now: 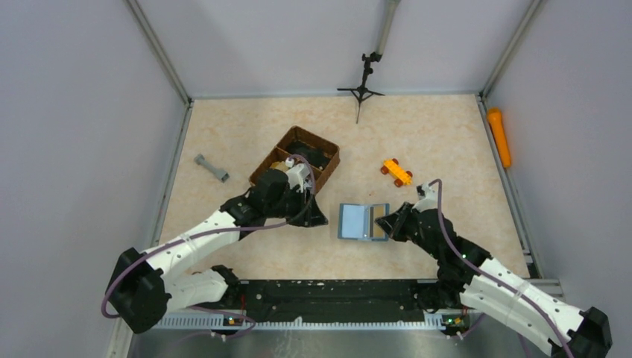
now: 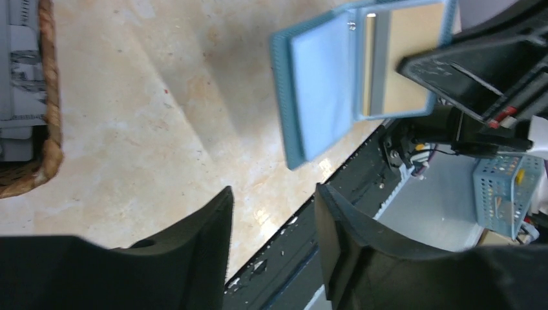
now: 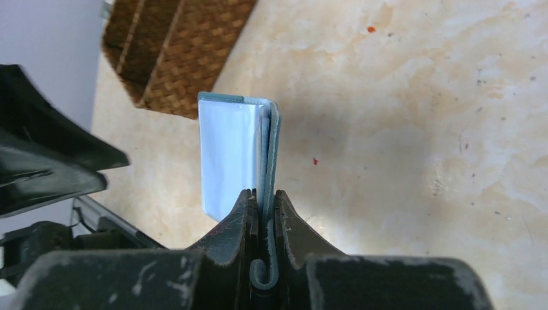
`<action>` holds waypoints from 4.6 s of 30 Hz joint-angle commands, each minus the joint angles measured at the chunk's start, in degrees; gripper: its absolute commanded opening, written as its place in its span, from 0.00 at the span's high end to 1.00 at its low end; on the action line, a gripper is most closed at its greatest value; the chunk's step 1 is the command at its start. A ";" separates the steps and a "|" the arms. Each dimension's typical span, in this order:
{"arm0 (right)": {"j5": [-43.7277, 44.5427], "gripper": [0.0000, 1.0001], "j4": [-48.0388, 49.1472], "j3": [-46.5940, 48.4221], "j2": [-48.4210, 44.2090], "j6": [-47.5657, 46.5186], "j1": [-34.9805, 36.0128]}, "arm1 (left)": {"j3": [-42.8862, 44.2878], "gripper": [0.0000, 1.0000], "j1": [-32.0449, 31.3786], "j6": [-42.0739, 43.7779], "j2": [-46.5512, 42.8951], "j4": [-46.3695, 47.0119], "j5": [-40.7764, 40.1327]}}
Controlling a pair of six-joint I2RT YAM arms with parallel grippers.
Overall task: Take the credit cards out of the card holder
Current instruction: Remove the credit card from the card holder.
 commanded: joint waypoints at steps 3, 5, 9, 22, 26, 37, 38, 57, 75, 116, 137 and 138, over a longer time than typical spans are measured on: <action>0.31 1.00 6.76 2.83 5.23 -1.00 -0.44 | 2.96 0.61 -1.18 -0.09 4.44 15.19 14.27; -1.44 1.00 9.22 2.53 5.68 -0.94 -0.41 | 2.80 0.65 -1.17 -2.71 8.40 22.94 19.11; -2.61 1.00 12.10 1.32 4.28 0.50 -0.41 | 5.23 0.75 -0.81 -5.03 17.83 32.30 23.94; -3.61 1.00 28.15 -12.02 -6.36 11.66 -0.49 | 5.53 0.68 2.71 -18.83 33.54 60.43 37.08; -3.96 1.00 29.51 -12.00 -7.40 10.87 -0.50 | 4.00 0.60 3.15 -22.26 34.92 65.64 39.51; -3.95 1.00 31.92 -10.91 -6.53 9.39 -0.54 | 3.40 0.60 3.90 -21.03 35.27 63.33 40.02; -4.17 1.00 32.26 -10.67 -6.15 9.45 -0.49 | 3.42 0.60 3.89 -21.11 35.45 63.25 40.02; -7.85 1.00 43.43 -11.84 0.61 11.71 -0.50 | 3.29 0.63 3.61 -25.30 38.41 66.88 39.41; -8.91 1.00 49.60 -11.40 8.29 12.33 -0.50 | 2.52 0.84 3.56 -48.12 46.89 99.59 41.83; -5.20 0.92 30.82 -11.24 -6.89 10.57 -1.66 | 1.01 1.00 6.70 -45.23 45.40 95.85 42.05; -5.18 0.98 23.75 -10.76 -13.27 10.07 -2.78 | 0.84 1.00 7.82 -37.15 42.12 84.52 41.74; -5.76 0.91 25.05 -11.16 -13.02 10.16 -2.83 | 0.89 1.00 7.81 -37.15 42.09 84.57 41.77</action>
